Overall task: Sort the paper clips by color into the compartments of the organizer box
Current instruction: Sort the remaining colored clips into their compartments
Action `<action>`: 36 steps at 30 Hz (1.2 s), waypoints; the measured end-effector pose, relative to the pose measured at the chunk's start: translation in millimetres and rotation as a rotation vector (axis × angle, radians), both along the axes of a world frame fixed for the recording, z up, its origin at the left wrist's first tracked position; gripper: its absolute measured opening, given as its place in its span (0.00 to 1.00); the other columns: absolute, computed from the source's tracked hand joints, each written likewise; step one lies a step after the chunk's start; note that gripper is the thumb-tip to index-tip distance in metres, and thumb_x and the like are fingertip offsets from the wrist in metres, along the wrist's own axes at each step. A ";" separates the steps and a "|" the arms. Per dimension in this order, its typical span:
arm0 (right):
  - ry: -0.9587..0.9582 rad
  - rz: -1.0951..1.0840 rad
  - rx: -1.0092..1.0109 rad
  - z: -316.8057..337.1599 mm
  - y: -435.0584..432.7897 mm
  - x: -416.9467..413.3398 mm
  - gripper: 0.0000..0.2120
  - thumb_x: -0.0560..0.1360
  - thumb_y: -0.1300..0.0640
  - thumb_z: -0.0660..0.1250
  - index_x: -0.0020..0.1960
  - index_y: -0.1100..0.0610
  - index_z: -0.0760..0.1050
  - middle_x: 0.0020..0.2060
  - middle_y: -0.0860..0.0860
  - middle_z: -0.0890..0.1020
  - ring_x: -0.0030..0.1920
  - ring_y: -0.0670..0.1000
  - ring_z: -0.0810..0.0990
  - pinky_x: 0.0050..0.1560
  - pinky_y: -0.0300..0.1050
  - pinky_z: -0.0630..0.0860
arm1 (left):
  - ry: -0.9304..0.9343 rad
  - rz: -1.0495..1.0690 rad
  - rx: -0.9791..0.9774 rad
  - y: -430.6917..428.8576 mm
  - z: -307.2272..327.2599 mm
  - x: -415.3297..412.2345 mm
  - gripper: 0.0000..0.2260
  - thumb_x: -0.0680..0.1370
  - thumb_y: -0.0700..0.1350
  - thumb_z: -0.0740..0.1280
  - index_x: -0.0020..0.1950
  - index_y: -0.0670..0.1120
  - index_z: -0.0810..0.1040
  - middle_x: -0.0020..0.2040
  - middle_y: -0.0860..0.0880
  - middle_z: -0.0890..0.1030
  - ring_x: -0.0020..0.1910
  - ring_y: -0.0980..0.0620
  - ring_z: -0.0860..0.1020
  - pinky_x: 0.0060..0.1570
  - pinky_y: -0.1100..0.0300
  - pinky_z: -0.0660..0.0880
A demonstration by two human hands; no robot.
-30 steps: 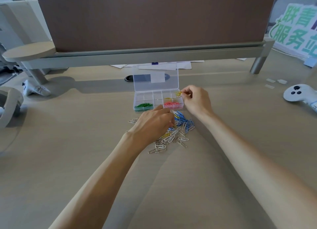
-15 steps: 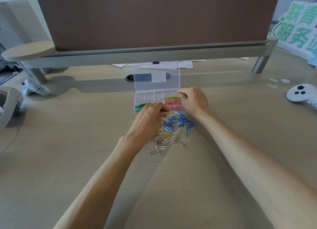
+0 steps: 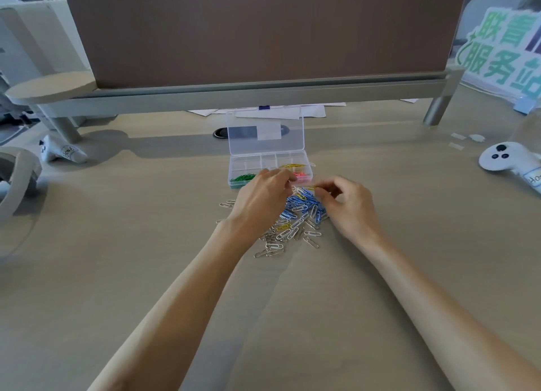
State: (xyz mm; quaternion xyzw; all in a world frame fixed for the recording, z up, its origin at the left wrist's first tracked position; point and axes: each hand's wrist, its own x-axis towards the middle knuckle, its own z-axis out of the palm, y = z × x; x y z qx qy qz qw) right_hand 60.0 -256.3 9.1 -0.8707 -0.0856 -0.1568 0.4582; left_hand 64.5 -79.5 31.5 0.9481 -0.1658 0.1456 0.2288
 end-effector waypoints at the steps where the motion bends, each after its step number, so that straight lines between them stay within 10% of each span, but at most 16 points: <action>1: 0.010 -0.039 0.012 -1.6 -3.8 -1.2 0.04 0.75 0.58 0.68 0.45 0.52 0.81 0.34 0.42 0.80 0.34 0.41 0.75 0.35 0.30 0.67 | 0.003 -0.024 0.050 -2.2 -0.9 3.3 0.09 0.79 0.40 0.63 0.57 0.46 0.79 0.56 0.50 0.80 0.58 0.49 0.73 0.49 0.48 0.76; 14: 0.042 -0.076 -0.015 -6.8 -10.7 -4.1 0.04 0.76 0.58 0.67 0.47 0.55 0.81 0.33 0.41 0.77 0.33 0.36 0.74 0.33 0.28 0.67 | 0.001 -0.057 0.251 -9.6 -2.5 15.1 0.05 0.79 0.46 0.66 0.51 0.50 0.80 0.54 0.53 0.79 0.56 0.52 0.71 0.45 0.54 0.74; 36: 0.080 0.063 0.225 -3.1 -3.6 -9.6 0.05 0.75 0.58 0.70 0.42 0.49 0.81 0.35 0.42 0.82 0.33 0.38 0.77 0.36 0.28 0.69 | -0.092 -0.184 -0.034 9.6 -10.7 -2.8 0.03 0.73 0.43 0.74 0.45 0.45 0.84 0.43 0.52 0.83 0.46 0.53 0.75 0.46 0.59 0.73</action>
